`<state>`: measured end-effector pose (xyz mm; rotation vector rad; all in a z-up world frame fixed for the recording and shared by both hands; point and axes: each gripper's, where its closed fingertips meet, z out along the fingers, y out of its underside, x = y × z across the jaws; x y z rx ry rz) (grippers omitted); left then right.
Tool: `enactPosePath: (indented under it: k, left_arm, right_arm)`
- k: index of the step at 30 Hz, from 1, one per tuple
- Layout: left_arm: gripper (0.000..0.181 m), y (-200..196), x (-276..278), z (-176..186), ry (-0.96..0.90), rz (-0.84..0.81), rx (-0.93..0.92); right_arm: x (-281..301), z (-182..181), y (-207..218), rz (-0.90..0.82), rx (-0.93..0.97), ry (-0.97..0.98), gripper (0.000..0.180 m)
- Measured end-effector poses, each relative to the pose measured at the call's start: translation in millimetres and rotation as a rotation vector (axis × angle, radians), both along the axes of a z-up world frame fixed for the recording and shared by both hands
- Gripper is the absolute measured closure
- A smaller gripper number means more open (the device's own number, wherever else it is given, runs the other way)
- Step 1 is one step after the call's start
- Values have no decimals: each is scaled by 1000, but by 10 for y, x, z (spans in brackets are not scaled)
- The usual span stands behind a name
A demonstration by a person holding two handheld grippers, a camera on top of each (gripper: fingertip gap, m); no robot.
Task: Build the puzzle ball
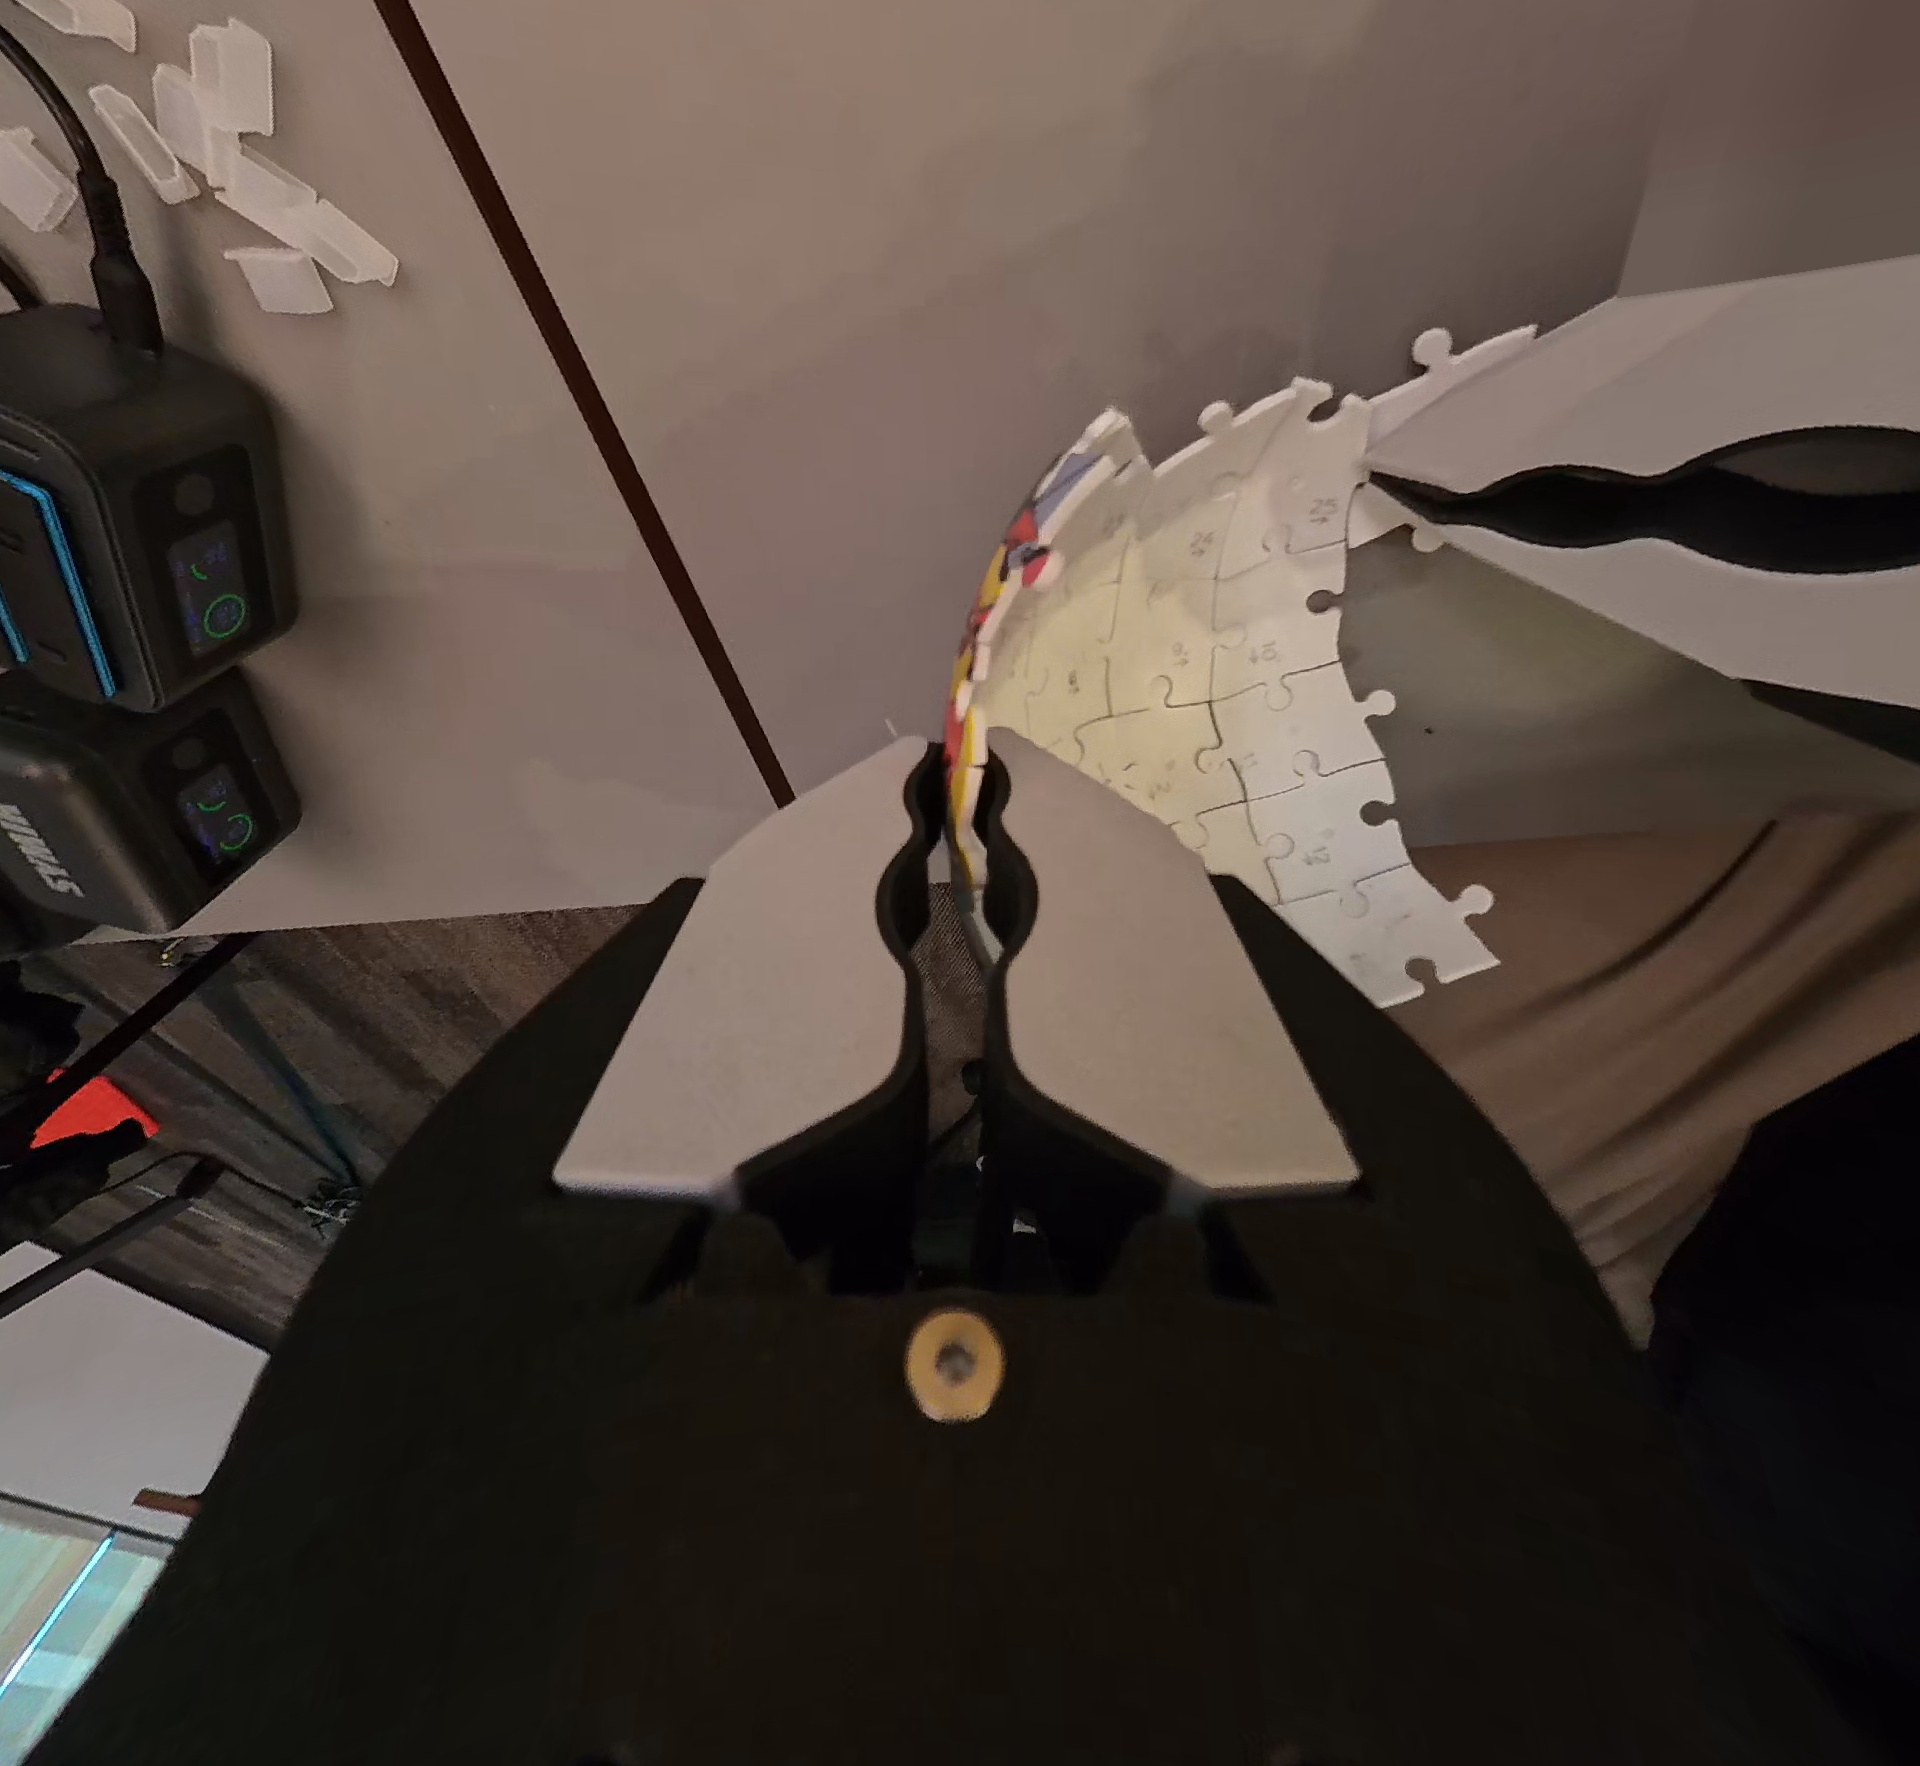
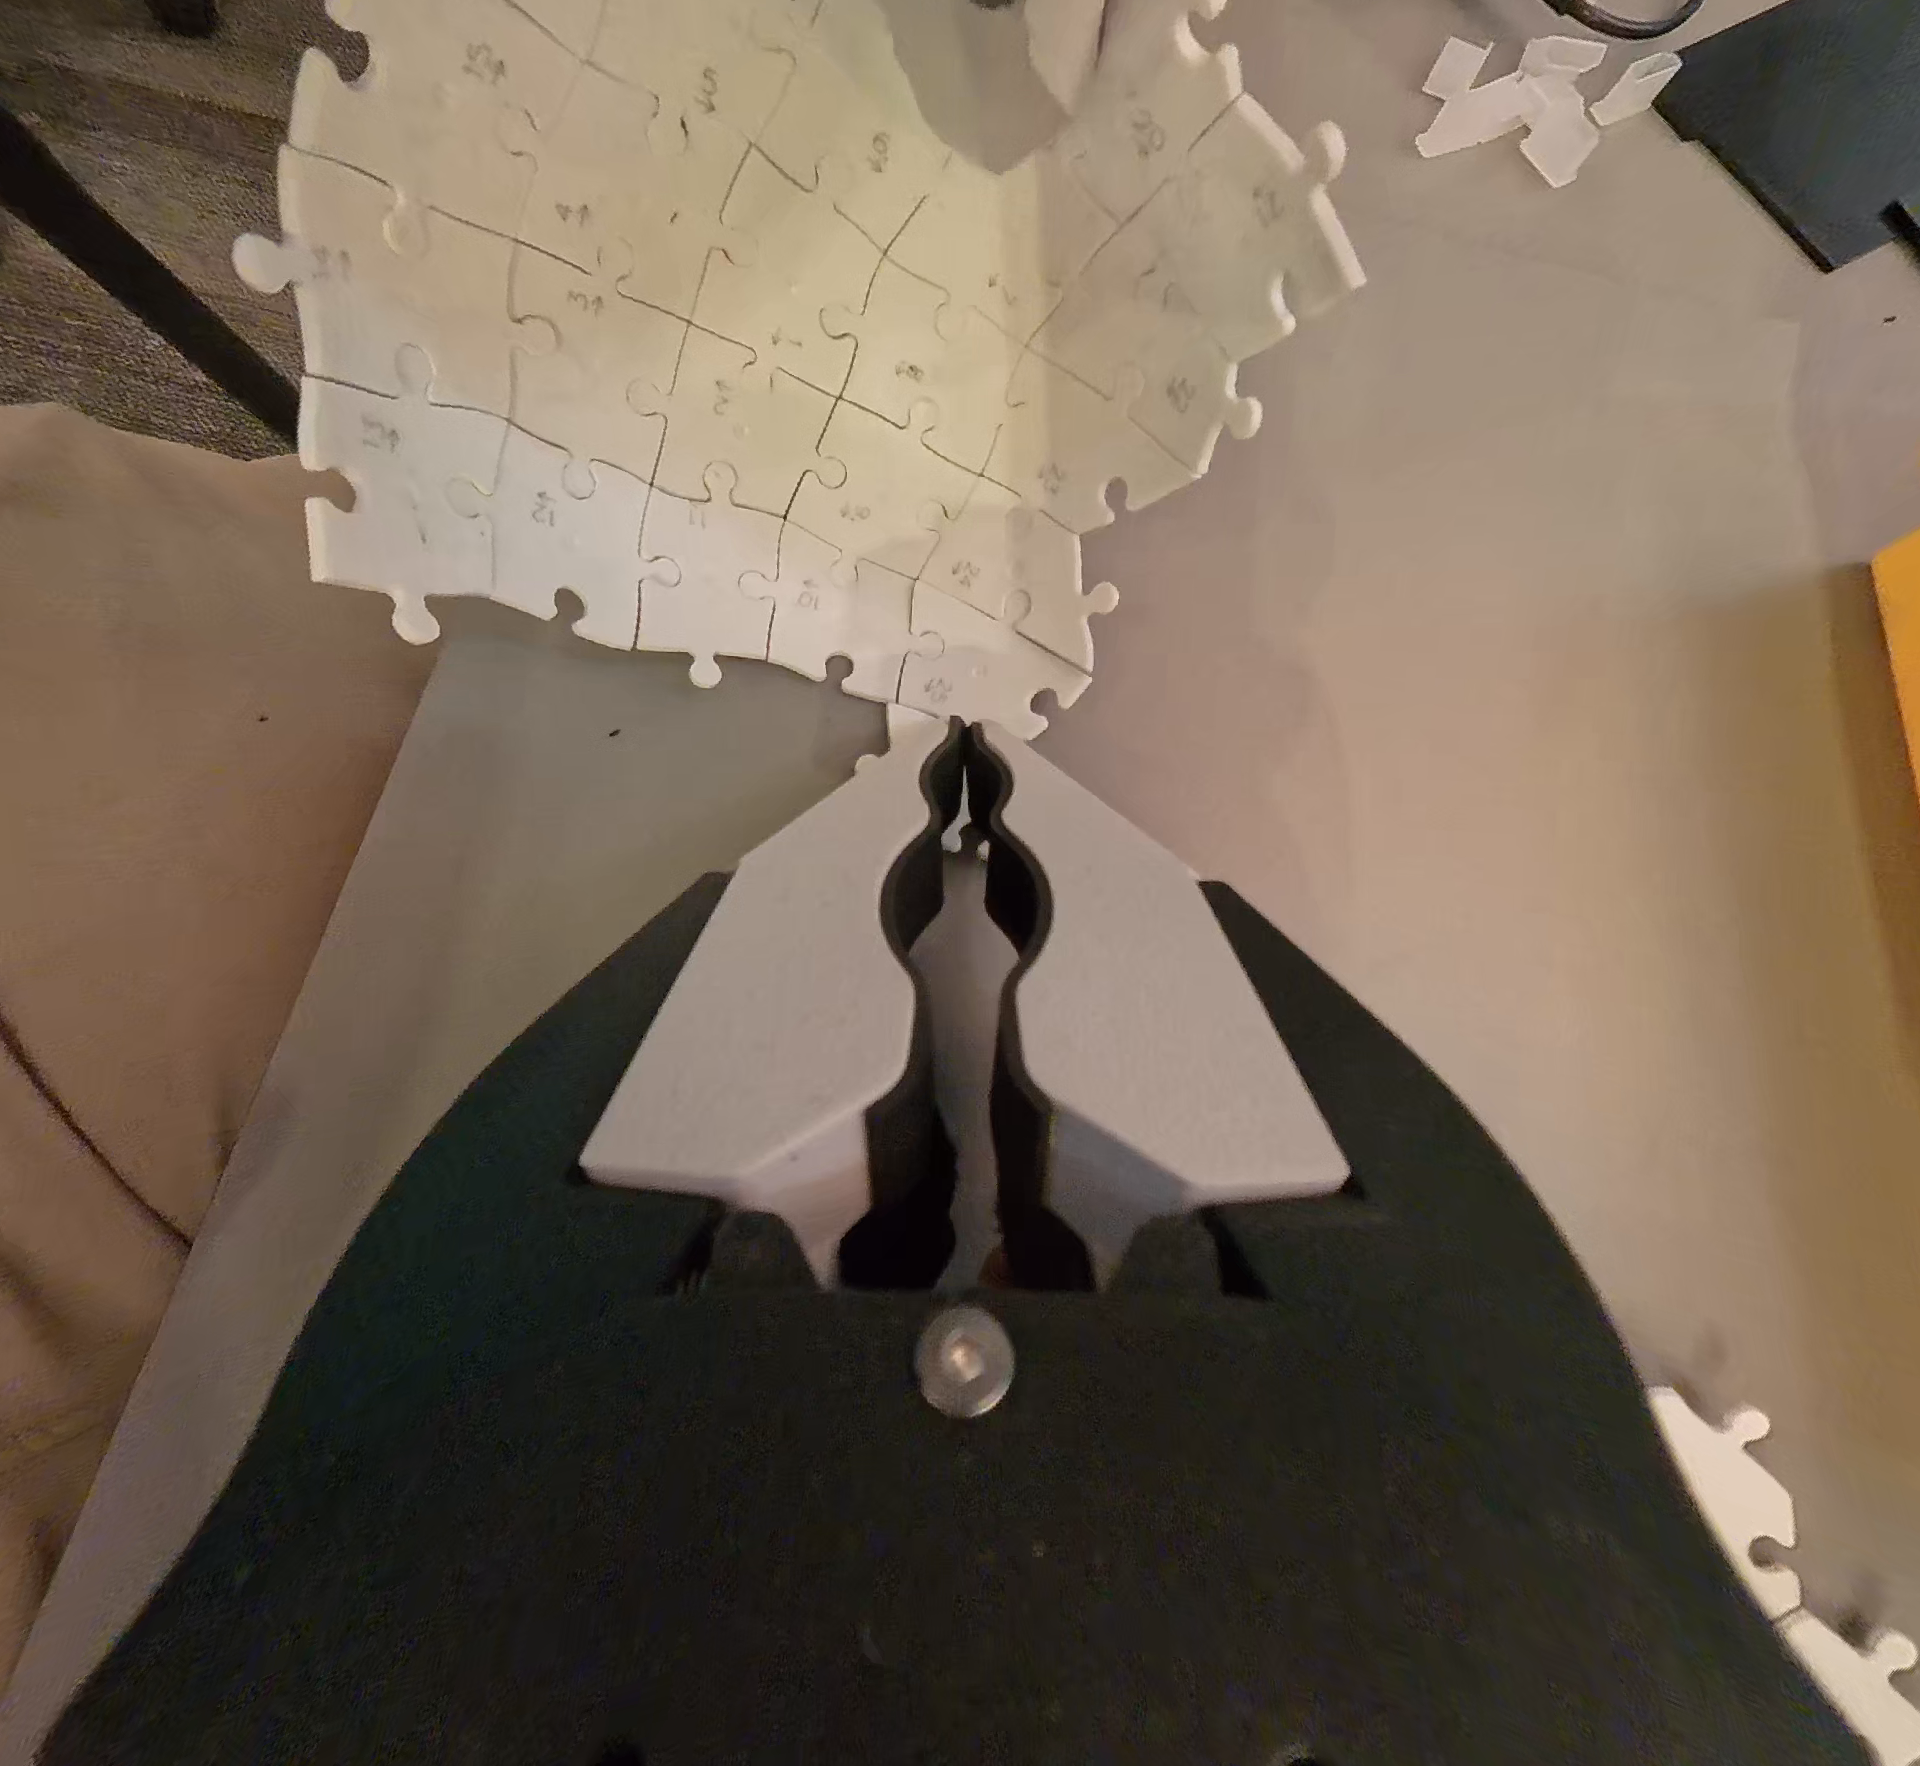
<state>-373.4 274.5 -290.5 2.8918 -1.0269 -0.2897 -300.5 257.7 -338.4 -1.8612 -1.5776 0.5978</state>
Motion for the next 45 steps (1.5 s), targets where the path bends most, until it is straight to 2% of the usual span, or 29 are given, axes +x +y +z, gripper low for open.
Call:
enactPosePath:
  k: [27, 33, 45]
  left_arm:
    - [155, -47, 313, 215, -338, 23, 122]
    - [152, -18, 346, 324, -472, 57, 176]
    - [142, -65, 327, 691, -792, 121, 369]
  right_arm:
    - [10, -22, -20, -17, -172, 66, 180]
    - [12, -24, -22, -23, -211, 73, 180]
    - [16, -35, -23, 35, -22, 21, 180]
